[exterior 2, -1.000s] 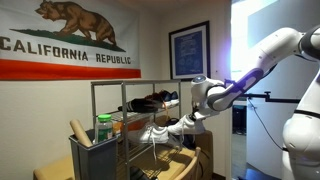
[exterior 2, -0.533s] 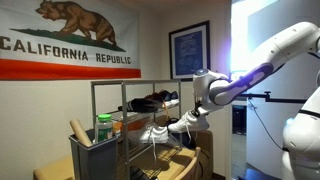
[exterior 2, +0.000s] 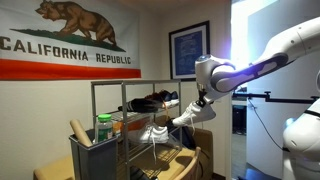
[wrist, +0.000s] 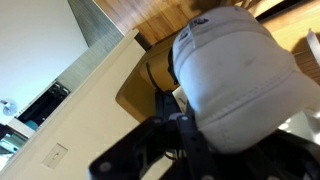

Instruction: Put the right side of the white shoe on the top shelf of the shoe rack

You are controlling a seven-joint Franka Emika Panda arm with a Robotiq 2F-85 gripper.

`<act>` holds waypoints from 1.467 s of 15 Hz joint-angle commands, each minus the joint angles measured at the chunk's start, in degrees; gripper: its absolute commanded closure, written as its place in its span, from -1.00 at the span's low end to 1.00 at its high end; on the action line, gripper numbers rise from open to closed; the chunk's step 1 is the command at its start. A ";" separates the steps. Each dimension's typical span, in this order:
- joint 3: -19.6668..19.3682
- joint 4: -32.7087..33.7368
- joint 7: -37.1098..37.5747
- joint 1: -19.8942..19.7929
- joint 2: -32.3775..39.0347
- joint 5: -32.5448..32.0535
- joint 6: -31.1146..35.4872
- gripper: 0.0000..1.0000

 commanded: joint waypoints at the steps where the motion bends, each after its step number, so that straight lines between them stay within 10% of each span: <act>1: 1.68 6.27 -4.78 -0.01 -1.62 1.18 -5.47 0.87; 22: 10.81 48.01 -8.98 -0.15 10.30 -6.30 -31.05 0.87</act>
